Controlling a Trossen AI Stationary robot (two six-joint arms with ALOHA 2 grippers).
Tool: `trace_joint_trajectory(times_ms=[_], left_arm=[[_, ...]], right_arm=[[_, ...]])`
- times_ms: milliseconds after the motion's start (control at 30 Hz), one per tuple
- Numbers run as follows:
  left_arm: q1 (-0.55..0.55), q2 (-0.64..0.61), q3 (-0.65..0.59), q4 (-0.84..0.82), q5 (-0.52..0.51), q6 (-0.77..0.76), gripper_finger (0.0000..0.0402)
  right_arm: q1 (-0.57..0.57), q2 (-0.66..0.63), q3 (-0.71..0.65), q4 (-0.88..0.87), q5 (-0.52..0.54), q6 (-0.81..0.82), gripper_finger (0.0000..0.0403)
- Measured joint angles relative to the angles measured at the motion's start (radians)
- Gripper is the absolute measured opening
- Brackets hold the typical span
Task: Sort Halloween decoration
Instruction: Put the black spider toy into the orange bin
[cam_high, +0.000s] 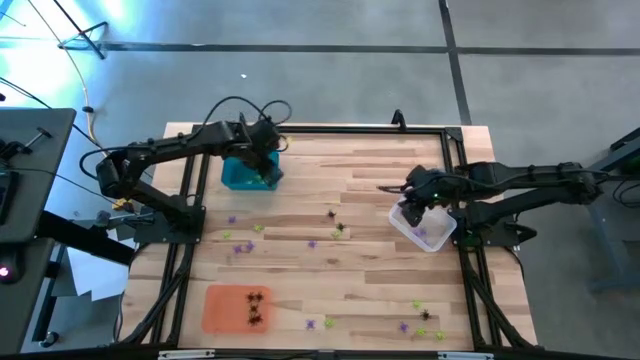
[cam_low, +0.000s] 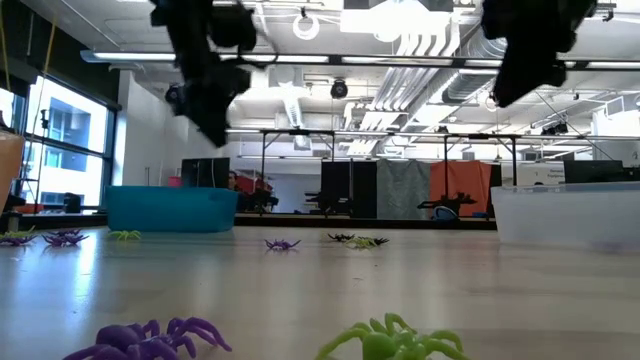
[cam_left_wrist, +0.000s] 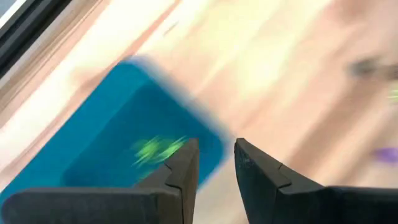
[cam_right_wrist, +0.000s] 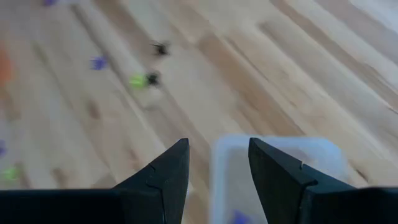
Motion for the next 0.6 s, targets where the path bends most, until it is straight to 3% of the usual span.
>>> trace_joint_trajectory(times_ms=[133,300,600], left_arm=[[-0.106,0.0,0.053,0.088,0.063,-0.02,0.0086],[-0.271,0.0,0.056,0.155,0.065,-0.053,0.0083],[-0.5,0.001,0.056,0.172,-0.013,-0.109,0.0082]], right_arm=[[0.026,0.13,0.0,0.133,0.0,-0.087,0.0162],[0.03,0.346,0.0,0.324,-0.001,-0.24,0.0162],[-0.029,0.672,0.0,0.777,-0.138,-0.444,0.0162]])
